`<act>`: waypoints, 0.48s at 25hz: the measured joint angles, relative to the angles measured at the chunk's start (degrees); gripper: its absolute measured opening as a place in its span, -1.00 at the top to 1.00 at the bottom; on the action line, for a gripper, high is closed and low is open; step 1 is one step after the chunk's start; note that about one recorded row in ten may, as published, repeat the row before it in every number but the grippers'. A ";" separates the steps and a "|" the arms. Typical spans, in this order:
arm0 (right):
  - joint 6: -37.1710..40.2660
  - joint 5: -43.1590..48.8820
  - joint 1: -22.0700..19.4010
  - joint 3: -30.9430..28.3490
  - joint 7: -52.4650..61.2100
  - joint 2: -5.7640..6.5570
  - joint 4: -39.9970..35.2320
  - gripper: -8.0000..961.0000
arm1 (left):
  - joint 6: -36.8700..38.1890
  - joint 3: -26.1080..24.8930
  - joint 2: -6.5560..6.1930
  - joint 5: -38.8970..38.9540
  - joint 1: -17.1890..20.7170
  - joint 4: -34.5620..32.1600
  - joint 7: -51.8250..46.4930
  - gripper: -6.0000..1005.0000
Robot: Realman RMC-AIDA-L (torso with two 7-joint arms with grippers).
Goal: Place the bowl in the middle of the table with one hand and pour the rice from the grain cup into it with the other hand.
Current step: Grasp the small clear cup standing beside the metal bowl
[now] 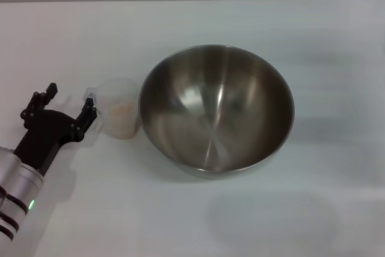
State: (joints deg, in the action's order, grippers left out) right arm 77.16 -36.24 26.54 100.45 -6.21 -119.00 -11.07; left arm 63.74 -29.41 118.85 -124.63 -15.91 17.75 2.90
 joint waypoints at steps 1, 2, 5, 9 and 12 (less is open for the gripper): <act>0.00 0.00 0.00 0.00 0.00 0.00 0.00 0.18 | 0.00 0.00 0.00 0.00 0.00 0.00 0.00 -0.47; 0.01 -0.01 0.00 0.00 0.00 0.00 0.00 0.18 | -0.41 0.03 0.02 -0.09 -0.14 0.00 0.15 -0.46; 0.01 -0.03 0.00 0.00 0.00 0.00 0.00 0.18 | -0.29 0.50 0.06 -0.39 -0.14 0.00 0.80 -0.43; 0.01 -0.02 0.00 0.00 0.00 0.00 0.00 0.18 | -0.01 0.75 0.12 -0.44 -0.17 0.12 1.13 -0.24; 0.02 0.03 0.00 0.00 0.00 0.00 0.00 0.18 | 0.00 0.76 0.14 -0.44 -0.27 0.51 0.84 0.01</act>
State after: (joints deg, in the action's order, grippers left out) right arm 77.17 -36.21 26.54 100.45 -6.21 -119.00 -11.07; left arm 63.74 -28.65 119.00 -125.07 -16.18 18.26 3.74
